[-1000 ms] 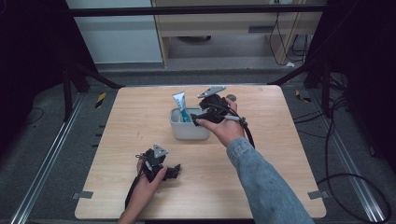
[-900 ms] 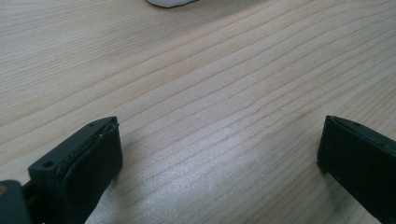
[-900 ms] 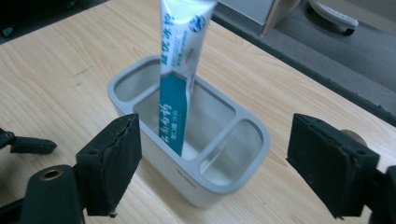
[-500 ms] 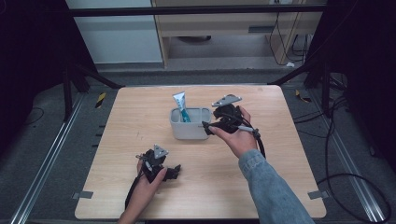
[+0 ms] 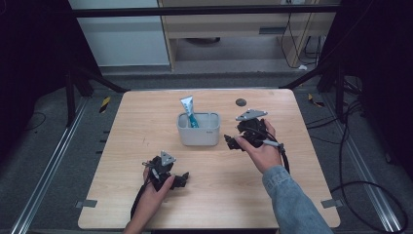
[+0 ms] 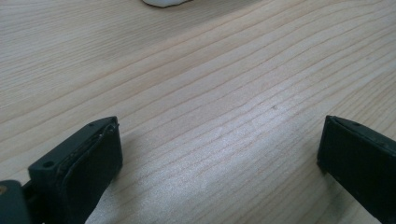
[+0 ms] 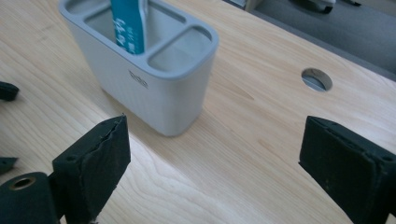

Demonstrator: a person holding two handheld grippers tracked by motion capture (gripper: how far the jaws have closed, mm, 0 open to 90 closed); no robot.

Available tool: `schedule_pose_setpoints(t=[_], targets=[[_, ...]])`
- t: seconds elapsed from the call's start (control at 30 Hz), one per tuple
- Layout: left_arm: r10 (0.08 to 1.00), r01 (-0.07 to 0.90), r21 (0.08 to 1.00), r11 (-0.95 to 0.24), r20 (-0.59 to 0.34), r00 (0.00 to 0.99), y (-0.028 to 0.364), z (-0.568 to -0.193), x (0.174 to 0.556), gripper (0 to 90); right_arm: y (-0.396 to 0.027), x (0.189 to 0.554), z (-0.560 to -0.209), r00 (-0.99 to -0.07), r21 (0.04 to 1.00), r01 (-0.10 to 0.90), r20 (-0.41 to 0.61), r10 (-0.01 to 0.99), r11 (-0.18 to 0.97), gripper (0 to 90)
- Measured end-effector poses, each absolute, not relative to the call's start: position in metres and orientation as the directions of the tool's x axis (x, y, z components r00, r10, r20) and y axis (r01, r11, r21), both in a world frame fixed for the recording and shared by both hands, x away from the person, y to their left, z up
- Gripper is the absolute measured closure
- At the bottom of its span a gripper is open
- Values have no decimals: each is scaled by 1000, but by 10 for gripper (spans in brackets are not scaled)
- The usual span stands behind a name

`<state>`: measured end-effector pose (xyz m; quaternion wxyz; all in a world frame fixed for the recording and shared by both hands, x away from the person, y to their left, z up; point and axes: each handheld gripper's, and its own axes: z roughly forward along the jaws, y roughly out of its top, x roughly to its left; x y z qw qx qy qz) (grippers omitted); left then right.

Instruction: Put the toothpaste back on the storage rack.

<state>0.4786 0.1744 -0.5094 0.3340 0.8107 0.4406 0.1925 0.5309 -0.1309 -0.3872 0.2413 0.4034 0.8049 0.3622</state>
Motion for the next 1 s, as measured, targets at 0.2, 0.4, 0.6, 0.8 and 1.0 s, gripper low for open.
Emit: schedule_pose_setpoints(t=[0.2, 0.4, 0.6, 0.8, 1.0], targets=[[843, 586, 711, -388, 17, 537, 174, -509, 478, 0, -150, 530, -401, -528, 774, 497, -90, 845, 393, 108], [844, 586, 712, -387, 17, 537, 174, -509, 478, 0, -169, 529, -416, -501, 767, 525, -71, 862, 369, 105], [843, 586, 711, -388, 17, 538, 174, -509, 478, 0, -190, 527, -435, -469, 753, 555, -69, 880, 355, 103], [843, 586, 711, -388, 17, 538, 173, -509, 478, 0, -205, 526, -454, -449, 733, 578, -81, 890, 359, 104], [843, 586, 712, -388, 17, 538, 173, -509, 478, 0, -215, 522, -476, -425, 715, 611, -68, 903, 341, 104]])
